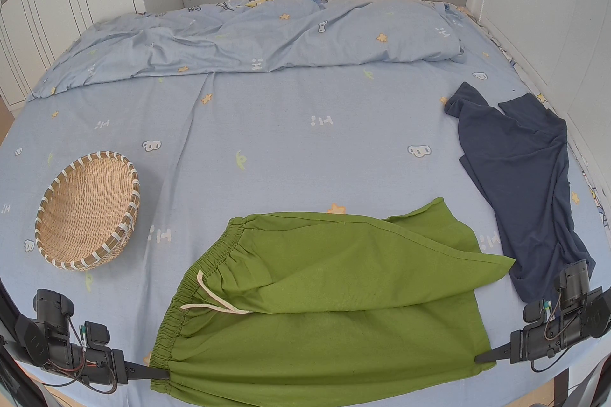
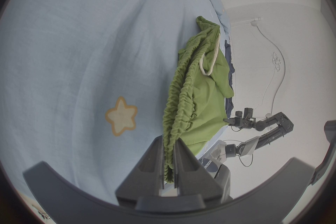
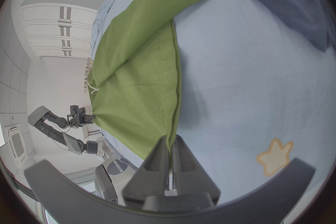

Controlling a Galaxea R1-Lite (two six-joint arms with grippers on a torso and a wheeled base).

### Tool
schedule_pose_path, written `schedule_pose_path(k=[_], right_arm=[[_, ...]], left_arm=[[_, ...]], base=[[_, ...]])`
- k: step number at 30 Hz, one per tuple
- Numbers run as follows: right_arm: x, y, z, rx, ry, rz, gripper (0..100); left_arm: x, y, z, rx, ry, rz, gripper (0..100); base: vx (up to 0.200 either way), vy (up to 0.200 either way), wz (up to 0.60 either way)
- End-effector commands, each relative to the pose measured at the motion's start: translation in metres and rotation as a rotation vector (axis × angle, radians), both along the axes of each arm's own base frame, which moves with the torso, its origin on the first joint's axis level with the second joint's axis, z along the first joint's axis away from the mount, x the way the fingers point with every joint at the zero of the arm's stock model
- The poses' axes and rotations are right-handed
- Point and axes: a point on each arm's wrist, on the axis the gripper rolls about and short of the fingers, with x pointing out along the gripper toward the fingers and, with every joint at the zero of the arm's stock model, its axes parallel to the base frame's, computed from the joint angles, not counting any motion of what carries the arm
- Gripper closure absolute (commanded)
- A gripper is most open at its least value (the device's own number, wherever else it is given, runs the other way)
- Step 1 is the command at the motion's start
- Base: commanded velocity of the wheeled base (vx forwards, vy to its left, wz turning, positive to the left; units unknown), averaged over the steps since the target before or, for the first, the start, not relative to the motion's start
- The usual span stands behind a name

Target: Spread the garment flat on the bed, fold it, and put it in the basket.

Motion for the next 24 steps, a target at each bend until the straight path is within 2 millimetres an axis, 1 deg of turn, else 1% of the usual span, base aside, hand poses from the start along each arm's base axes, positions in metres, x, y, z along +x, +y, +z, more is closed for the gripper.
schedule_pose_path(k=[1, 6, 13, 14, 21, 24], right_arm=[[-0.0037, 0.0017, -0.0054, 0.000, 0.040, 0.009, 100], [-0.0019, 0.0016, -0.0072, 0.001, 0.047, 0.009, 100], [-0.0013, 0.0016, -0.0080, 0.001, 0.049, 0.011, 100], [-0.0013, 0.0016, -0.0080, 0.001, 0.049, 0.011, 0], [-0.0030, 0.0005, -0.0069, 0.010, 0.042, 0.007, 0], [-0.0038, -0.0004, -0.0041, 0.008, 0.020, 0.003, 0]], left_arm=[[-0.0068, -0.0016, -0.0022, 0.005, 0.018, -0.023, 100], [-0.0066, -0.0021, -0.0045, 0.076, 0.038, -0.038, 100], [-0.0067, -0.0021, -0.0046, 0.079, 0.038, -0.039, 100], [-0.0067, -0.0021, -0.0046, 0.079, 0.038, -0.039, 0], [-0.0070, -0.0022, -0.0033, 0.082, 0.029, -0.039, 0], [-0.0084, -0.0016, 0.0028, 0.093, -0.012, -0.027, 0]], base=[[0.000, 0.000, 0.00], [0.000, 0.000, 0.00], [0.000, 0.000, 0.00], [0.000, 0.000, 0.00], [0.000, 0.000, 0.00], [0.000, 0.000, 0.00]])
